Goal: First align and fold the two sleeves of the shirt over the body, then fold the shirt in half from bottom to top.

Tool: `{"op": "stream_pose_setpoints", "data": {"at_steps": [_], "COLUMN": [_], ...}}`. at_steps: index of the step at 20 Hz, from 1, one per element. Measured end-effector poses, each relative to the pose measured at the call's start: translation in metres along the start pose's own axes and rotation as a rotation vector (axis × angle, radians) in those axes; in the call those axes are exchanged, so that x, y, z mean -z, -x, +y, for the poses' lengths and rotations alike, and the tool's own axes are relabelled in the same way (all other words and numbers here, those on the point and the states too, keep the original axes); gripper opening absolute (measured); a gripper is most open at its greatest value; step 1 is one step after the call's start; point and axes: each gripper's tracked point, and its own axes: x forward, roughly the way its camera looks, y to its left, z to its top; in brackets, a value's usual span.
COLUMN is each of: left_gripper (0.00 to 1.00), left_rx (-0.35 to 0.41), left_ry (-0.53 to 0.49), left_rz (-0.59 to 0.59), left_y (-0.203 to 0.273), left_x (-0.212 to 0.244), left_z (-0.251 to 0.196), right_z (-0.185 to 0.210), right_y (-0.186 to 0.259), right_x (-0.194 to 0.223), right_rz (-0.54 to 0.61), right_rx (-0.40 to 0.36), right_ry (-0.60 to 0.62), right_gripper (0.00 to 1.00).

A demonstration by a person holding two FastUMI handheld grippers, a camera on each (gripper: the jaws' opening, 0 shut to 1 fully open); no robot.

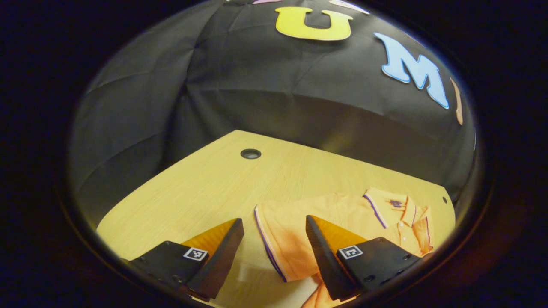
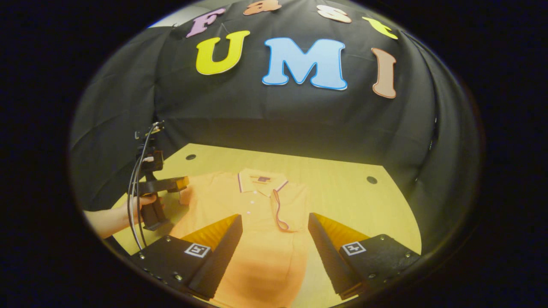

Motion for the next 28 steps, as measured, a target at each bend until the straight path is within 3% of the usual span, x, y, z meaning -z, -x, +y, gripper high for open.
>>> {"op": "stream_pose_setpoints", "data": {"at_steps": [7,12,18,20,21,28], "left_gripper": [0.96,0.92,0.33,0.27,0.12,0.11], "left_rx": [0.003,-0.010,-0.041,-0.040,-0.036,-0.049], "left_ry": [-0.050,-0.090,-0.140,-0.144,-0.141,-0.146], "left_rz": [0.067,0.077,0.088,0.087,0.088,0.049], "left_y": [-0.019,-0.022,-0.025,-0.024,-0.024,-0.013], "left_x": [0.020,0.022,0.023,0.023,0.022,0.006], "left_z": [-0.006,-0.009,-0.005,-0.009,-0.011,-0.017], "right_z": [0.021,0.032,0.029,0.026,0.023,0.008], "right_y": [0.003,0.003,0.003,0.005,0.006,0.010], "right_x": [0.013,0.018,0.030,0.030,0.029,0.037], "right_rz": [0.028,0.039,0.062,0.061,0.058,0.058], "right_rx": [-0.040,-0.069,-0.069,-0.064,-0.060,-0.030], "right_ry": [-0.029,-0.035,-0.077,-0.099,-0.105,-0.117], "right_gripper": [0.95,0.96,0.96,0.96,0.96,0.95]}}
